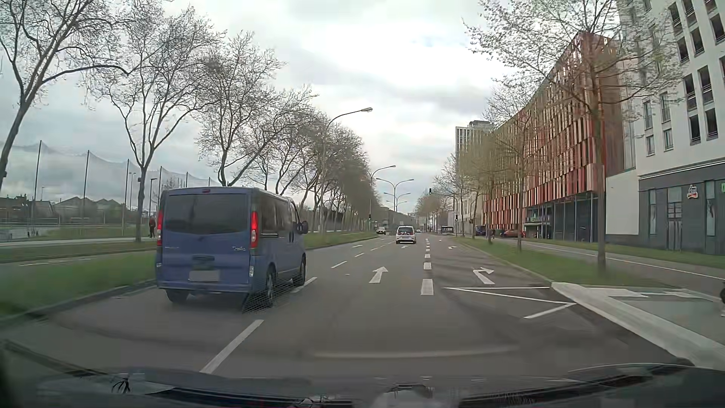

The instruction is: Follow the waypoints while adhering to traffic rules and regulations

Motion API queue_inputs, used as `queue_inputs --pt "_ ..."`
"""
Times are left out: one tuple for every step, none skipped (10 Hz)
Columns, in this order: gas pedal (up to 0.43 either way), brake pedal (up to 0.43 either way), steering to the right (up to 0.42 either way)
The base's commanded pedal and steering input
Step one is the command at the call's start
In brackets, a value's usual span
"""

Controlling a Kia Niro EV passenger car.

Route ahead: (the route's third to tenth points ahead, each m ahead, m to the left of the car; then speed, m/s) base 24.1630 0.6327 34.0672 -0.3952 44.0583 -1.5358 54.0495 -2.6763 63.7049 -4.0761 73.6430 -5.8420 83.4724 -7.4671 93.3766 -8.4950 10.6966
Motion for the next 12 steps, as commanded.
queue_inputs --pt "0.130 0.000 -0.003" --pt "0.130 0.000 0.001" --pt "0.130 0.000 0.007" --pt "0.130 0.000 0.011" --pt "0.130 0.000 0.014" --pt "0.130 0.000 0.017" --pt "0.130 0.000 0.021" --pt "0.130 0.000 0.024" --pt "0.130 0.000 0.026" --pt "0.130 0.000 0.028" --pt "0.138 0.000 0.029" --pt "0.138 0.000 0.029"
